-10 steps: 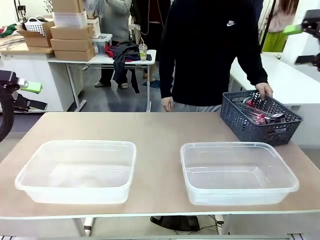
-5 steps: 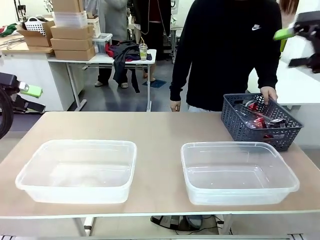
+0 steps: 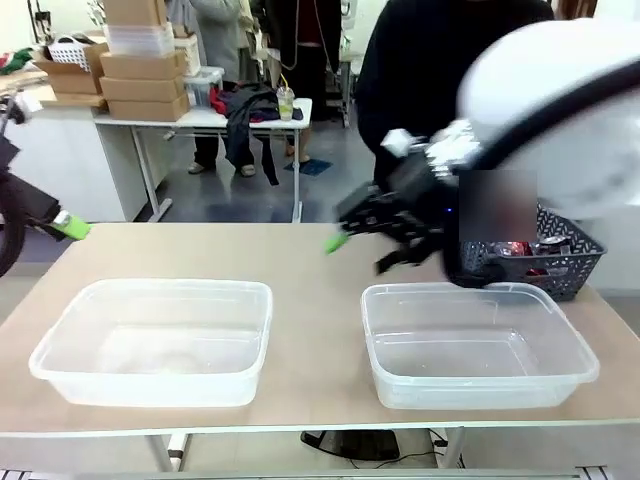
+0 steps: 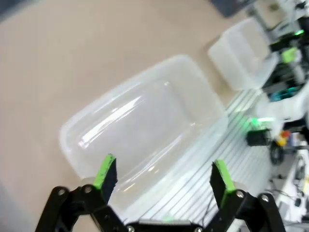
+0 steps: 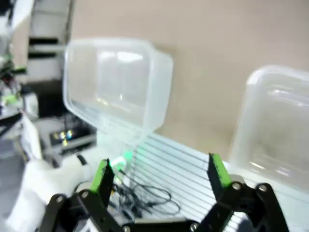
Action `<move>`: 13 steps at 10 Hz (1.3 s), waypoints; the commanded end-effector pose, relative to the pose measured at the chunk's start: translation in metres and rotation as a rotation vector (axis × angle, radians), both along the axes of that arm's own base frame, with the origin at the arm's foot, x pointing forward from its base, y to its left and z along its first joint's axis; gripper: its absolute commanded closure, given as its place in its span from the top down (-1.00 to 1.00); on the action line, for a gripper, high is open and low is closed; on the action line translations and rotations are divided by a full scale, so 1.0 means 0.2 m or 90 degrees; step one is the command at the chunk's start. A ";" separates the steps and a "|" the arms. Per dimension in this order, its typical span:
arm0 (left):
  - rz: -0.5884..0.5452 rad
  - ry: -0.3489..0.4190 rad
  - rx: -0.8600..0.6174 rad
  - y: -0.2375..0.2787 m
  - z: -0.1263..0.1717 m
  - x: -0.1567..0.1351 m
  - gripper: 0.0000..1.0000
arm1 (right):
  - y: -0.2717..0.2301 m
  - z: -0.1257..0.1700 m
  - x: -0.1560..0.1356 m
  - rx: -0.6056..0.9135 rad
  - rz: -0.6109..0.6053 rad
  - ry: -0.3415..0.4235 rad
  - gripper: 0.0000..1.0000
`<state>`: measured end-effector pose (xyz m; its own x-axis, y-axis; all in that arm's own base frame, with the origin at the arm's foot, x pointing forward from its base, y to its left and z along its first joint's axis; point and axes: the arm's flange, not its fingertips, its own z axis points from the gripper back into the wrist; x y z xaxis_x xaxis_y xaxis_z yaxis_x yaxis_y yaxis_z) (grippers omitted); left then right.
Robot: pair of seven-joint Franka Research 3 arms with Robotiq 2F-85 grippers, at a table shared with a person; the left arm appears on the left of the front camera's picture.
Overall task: Sort the waste into each basket.
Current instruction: Pick up the Organizing box on the left side of the table and lift it.
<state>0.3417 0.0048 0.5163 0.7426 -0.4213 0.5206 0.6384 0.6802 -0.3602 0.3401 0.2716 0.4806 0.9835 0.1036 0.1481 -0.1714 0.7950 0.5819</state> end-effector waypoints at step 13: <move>0.235 0.238 0.343 -0.06 -0.60 -0.03 1.00 | 0.71 -0.34 0.27 -0.247 0.012 0.084 1.00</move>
